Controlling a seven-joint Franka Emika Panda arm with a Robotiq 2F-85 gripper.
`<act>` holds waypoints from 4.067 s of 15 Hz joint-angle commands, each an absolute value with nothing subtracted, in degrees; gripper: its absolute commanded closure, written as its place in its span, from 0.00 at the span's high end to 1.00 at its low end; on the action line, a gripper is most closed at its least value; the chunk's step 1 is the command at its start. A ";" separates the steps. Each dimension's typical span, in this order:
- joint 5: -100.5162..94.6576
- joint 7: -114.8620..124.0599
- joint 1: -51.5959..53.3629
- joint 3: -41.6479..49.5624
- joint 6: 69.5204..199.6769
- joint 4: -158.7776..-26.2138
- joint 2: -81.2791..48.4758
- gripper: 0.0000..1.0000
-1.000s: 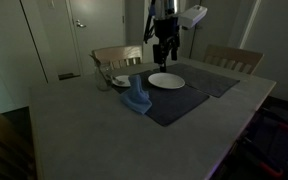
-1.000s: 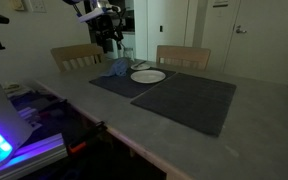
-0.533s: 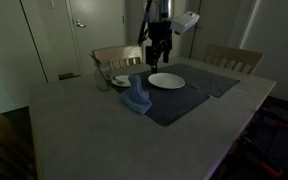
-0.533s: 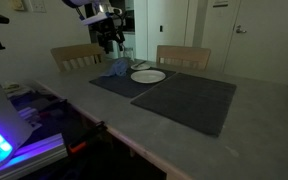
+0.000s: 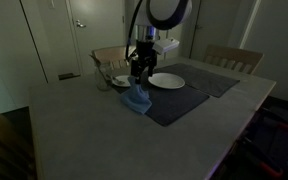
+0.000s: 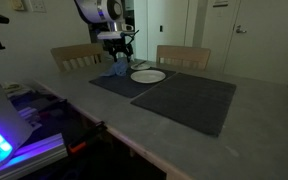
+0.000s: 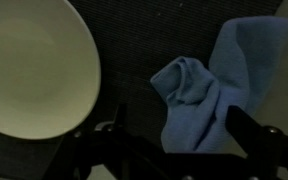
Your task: Use the cloth to wipe the plate
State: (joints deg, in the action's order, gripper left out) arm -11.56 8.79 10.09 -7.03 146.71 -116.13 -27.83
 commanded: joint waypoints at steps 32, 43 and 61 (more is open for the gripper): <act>0.31 8.32 12.12 -7.09 134.46 -100.71 -38.92 0.60; -0.14 10.28 11.87 -5.29 131.07 -99.58 -35.64 0.00; -16.82 17.34 11.02 4.51 129.30 -102.38 -29.86 0.02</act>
State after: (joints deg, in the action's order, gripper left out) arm -13.89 14.87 11.21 3.03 126.98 -100.58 -29.94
